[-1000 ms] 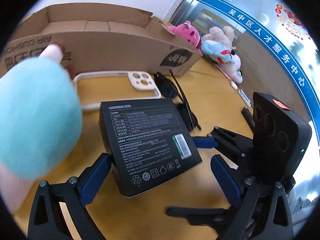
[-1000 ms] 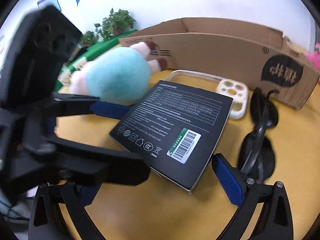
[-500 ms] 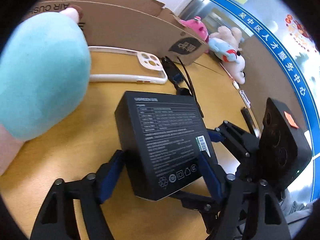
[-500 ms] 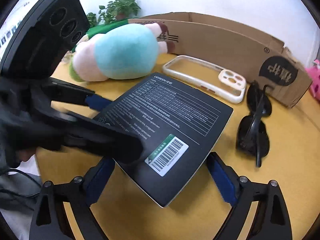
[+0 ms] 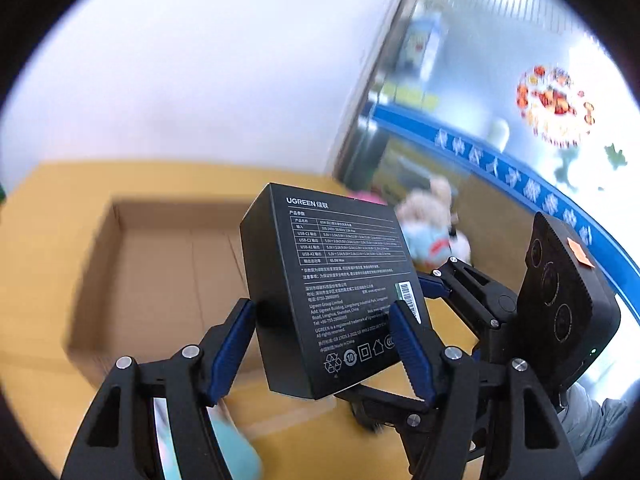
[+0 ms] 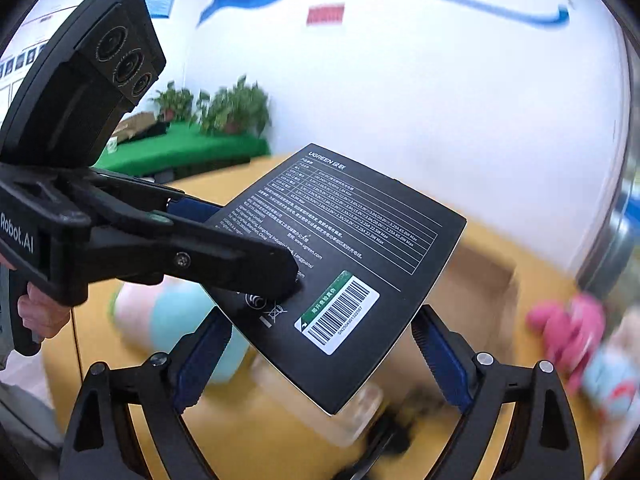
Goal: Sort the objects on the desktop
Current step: 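Lift the black box with the left gripper and carry it over the cardboard box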
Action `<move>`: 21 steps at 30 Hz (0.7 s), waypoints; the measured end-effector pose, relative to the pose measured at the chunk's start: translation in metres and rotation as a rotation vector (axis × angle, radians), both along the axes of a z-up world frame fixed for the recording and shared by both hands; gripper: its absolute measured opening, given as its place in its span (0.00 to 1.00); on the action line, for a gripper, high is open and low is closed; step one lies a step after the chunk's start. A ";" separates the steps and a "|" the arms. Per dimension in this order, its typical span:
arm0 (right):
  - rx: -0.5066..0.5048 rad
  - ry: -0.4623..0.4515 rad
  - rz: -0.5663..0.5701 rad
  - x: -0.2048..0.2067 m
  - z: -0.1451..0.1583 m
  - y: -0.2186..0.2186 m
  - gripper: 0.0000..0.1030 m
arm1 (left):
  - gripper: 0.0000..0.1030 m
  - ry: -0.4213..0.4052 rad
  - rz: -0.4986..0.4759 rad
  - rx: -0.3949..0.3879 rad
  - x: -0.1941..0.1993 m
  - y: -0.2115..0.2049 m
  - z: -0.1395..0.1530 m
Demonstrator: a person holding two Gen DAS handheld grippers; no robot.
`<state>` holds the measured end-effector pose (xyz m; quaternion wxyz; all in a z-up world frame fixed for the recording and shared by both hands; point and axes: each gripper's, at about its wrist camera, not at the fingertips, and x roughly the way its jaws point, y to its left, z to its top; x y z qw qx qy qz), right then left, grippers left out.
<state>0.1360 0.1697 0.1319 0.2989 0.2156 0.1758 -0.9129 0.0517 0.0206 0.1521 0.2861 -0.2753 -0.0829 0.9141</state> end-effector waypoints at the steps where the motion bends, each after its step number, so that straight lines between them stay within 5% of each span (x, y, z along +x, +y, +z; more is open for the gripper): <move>1: -0.002 0.026 0.009 -0.015 0.012 -0.007 0.89 | 0.66 0.031 0.007 0.001 -0.012 -0.005 0.013; 5: -0.021 0.095 0.041 -0.058 0.054 -0.021 0.89 | 0.66 0.107 0.034 -0.013 -0.050 -0.024 0.047; 11: -0.050 0.078 0.098 -0.142 0.084 -0.048 0.89 | 0.66 0.128 0.087 -0.035 -0.106 -0.068 0.058; 16: -0.071 -0.007 0.114 -0.222 0.072 -0.077 0.89 | 0.66 0.031 0.114 -0.015 -0.176 -0.095 0.031; 21: -0.057 -0.184 0.110 -0.303 0.017 -0.103 0.90 | 0.66 -0.119 0.146 -0.040 -0.230 -0.102 -0.029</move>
